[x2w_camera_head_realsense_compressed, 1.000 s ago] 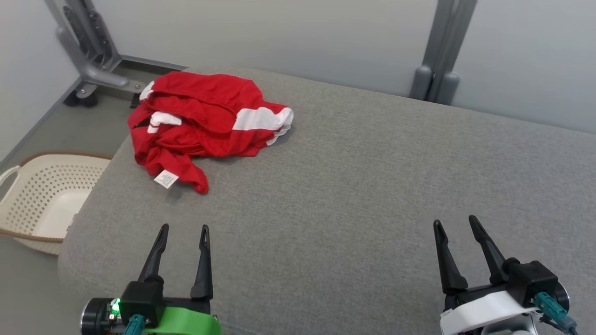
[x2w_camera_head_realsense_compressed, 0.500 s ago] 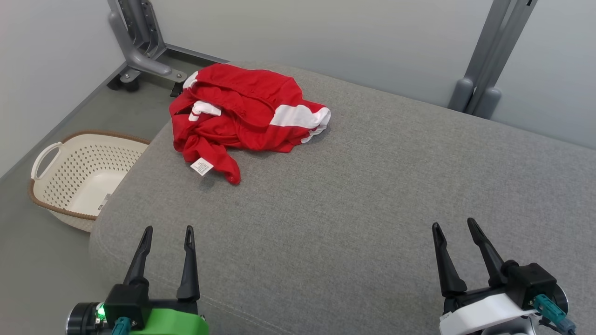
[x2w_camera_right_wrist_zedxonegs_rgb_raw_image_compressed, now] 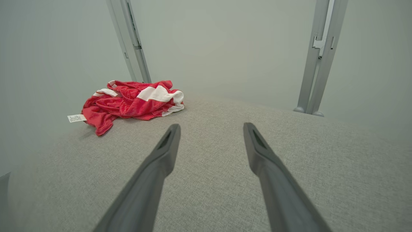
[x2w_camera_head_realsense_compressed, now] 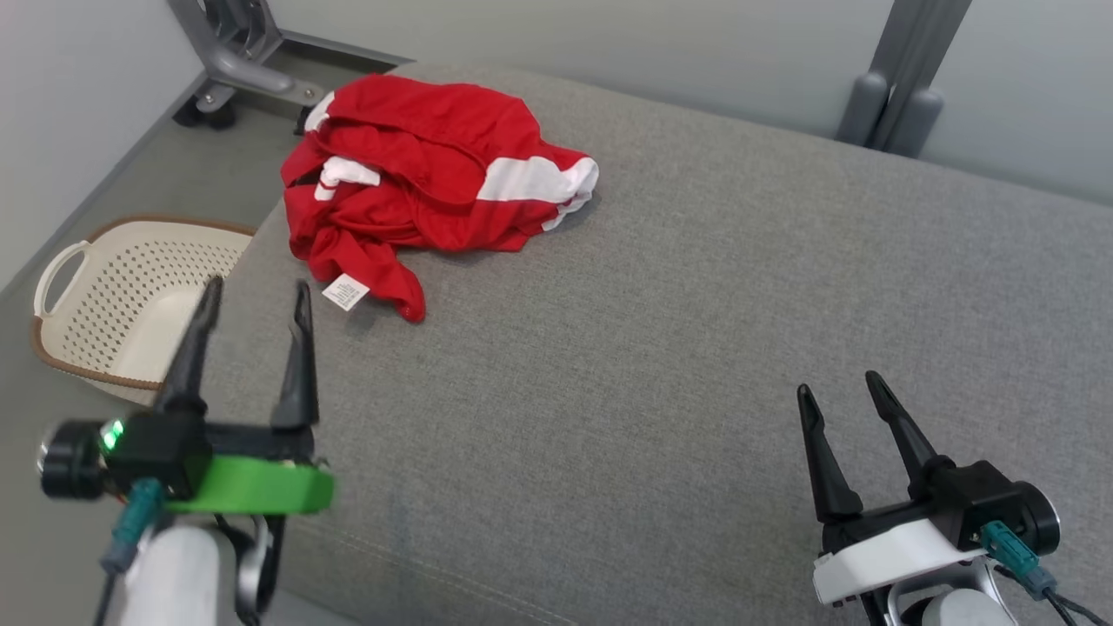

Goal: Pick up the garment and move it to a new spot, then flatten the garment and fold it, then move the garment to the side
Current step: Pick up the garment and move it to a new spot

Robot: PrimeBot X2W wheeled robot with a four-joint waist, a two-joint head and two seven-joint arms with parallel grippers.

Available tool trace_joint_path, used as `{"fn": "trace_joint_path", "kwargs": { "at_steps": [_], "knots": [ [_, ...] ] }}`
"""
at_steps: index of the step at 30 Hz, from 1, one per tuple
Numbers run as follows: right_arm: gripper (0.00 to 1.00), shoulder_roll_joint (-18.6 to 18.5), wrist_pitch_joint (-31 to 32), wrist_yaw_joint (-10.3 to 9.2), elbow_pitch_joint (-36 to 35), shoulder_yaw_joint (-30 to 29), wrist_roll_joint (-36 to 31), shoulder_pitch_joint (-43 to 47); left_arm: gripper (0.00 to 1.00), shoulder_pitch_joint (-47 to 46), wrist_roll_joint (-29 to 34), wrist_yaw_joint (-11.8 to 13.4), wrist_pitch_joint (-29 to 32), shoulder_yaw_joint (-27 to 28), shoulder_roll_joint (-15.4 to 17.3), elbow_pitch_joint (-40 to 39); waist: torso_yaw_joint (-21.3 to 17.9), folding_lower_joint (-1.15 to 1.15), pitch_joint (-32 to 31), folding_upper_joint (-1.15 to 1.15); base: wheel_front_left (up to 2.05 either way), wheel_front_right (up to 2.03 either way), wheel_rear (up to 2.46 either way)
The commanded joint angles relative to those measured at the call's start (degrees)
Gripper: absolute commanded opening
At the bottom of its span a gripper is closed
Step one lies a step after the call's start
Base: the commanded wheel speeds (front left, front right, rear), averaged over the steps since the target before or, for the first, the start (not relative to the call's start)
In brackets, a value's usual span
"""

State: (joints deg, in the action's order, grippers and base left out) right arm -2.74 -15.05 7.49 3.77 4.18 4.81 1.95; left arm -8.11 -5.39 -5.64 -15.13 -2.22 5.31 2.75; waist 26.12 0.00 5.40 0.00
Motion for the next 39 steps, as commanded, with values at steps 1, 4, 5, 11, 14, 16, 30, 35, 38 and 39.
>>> {"fn": "trace_joint_path", "kwargs": {
  "at_steps": [1,4,5,11,14,16,30,35,38,39],
  "knots": [
    [1.00,-0.3,-0.2,0.01,-0.2,-0.4,-1.1,-1.3,1.00,-4.0,0.1,-0.5,0.0,0.4,1.3,-0.1,-2.5,0.00,5.4,0.00,0.00,0.00,0.00],
    [1.00,-1.0,-0.2,0.01,-0.4,-0.6,-2.8,-2.8,1.00,-12.6,-0.8,-1.4,0.0,0.6,4.6,2.3,-3.8,0.00,9.0,0.00,0.00,0.00,0.00],
    [1.00,-1.3,-0.2,0.01,-0.4,-0.5,-3.2,-3.3,1.00,-15.2,-1.2,-1.5,0.0,0.3,5.6,3.6,-4.2,0.00,9.9,0.00,0.00,0.00,0.00],
    [1.00,-3.6,-0.2,0.01,-1.3,-0.8,-5.1,-6.7,1.00,-32.7,-6.7,-1.8,0.4,-5.6,13.4,15.3,-7.3,0.00,16.6,0.00,0.00,0.00,0.00],
    [1.00,-4.4,-0.2,0.01,-2.1,-1.4,-5.8,-7.9,1.00,-40.5,-11.5,-1.8,2.2,-10.6,16.4,21.5,-8.5,0.00,19.5,0.00,0.00,0.00,0.00],
    [1.00,-5.0,-0.2,0.01,-2.4,-1.7,-6.3,-8.6,1.00,-44.8,-15.4,-1.8,4.2,-14.3,17.8,25.6,-9.4,0.00,21.3,0.00,0.00,0.00,0.00],
    [1.00,-4.9,-0.2,0.00,-4.2,-2.4,-7.7,-11.8,1.00,-59.9,-36.2,-1.8,13.0,-30.6,20.3,47.3,-14.7,0.00,29.7,0.00,0.00,0.00,0.00],
    [1.00,-4.3,0.0,-0.04,-4.3,-3.4,-7.7,-12.1,1.00,-61.1,-41.4,-1.8,13.7,-35.4,20.2,48.4,-15.9,0.00,31.8,0.00,0.00,0.00,0.00],
    [1.00,-3.8,0.0,-0.05,-4.2,-3.4,-7.7,-12.2,1.00,-61.5,-43.5,-1.8,13.9,-38.4,20.9,49.0,-16.4,0.00,32.8,0.00,0.00,0.00,0.00],
    [1.00,-3.6,0.2,-0.05,-4.1,-3.4,-7.7,-12.4,1.00,-61.4,-44.0,-1.8,14.2,-39.6,21.0,49.4,-16.7,0.00,33.1,0.00,0.00,0.00,0.00]
  ]
}}
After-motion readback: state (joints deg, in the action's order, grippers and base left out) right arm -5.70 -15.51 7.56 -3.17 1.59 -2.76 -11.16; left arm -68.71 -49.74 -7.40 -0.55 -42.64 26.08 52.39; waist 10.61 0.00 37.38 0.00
